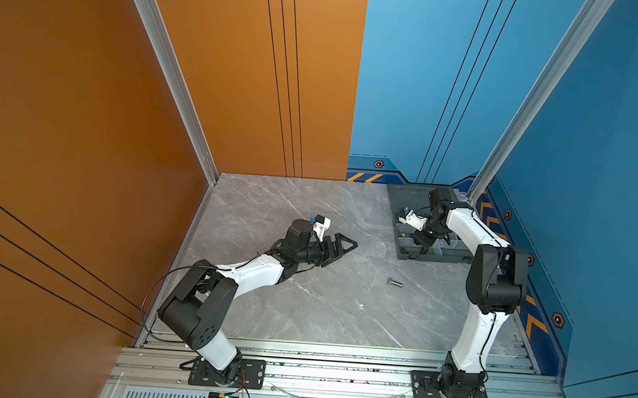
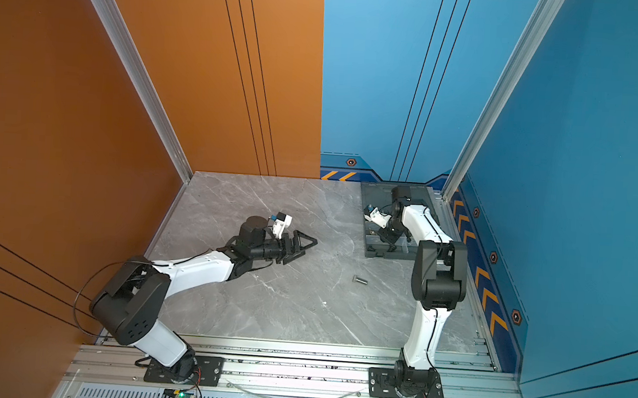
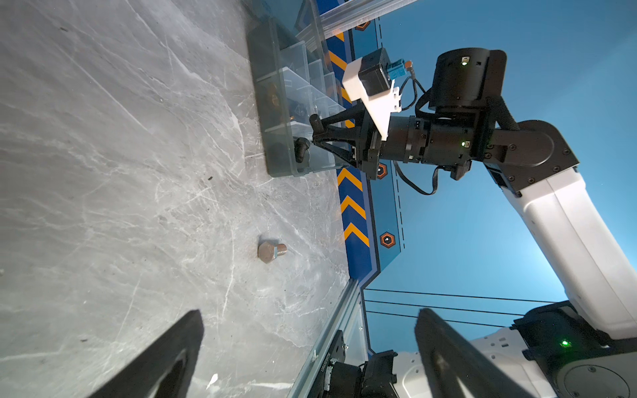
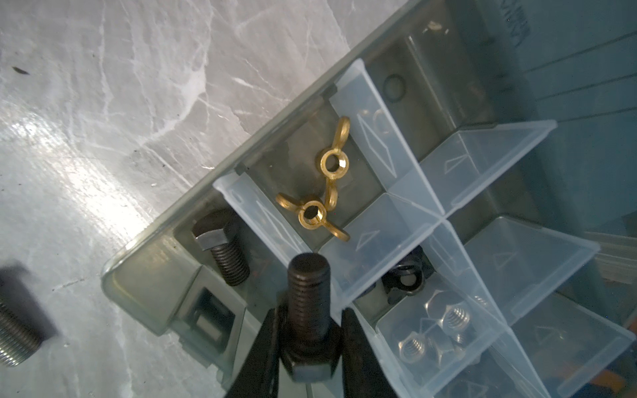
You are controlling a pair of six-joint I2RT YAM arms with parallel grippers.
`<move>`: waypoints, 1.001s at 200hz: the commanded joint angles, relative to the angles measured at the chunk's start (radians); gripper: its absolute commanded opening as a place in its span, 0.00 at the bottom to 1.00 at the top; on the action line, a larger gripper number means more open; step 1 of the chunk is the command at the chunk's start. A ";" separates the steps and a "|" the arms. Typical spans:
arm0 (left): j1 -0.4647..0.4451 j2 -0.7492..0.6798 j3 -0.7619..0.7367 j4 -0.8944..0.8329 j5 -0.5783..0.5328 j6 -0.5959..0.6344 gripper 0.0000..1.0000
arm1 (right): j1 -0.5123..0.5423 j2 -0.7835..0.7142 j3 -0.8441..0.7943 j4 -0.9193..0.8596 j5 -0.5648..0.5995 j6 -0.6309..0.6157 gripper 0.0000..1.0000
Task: Sort the screws and nuts into containers
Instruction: 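Lower the black bolt into the bolt compartment and open the right gripper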
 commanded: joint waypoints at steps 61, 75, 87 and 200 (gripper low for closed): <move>0.004 -0.017 -0.009 0.010 -0.017 0.011 0.98 | -0.002 -0.017 -0.028 0.022 0.007 0.009 0.23; 0.002 -0.013 -0.009 0.011 -0.016 0.010 0.98 | -0.004 -0.017 -0.031 0.020 0.006 0.012 0.26; 0.002 -0.012 -0.007 0.010 -0.016 0.010 0.98 | -0.003 -0.018 -0.032 0.021 0.006 0.013 0.28; 0.000 -0.006 -0.006 0.011 -0.015 0.014 0.98 | -0.010 -0.065 -0.063 0.011 -0.013 0.021 0.27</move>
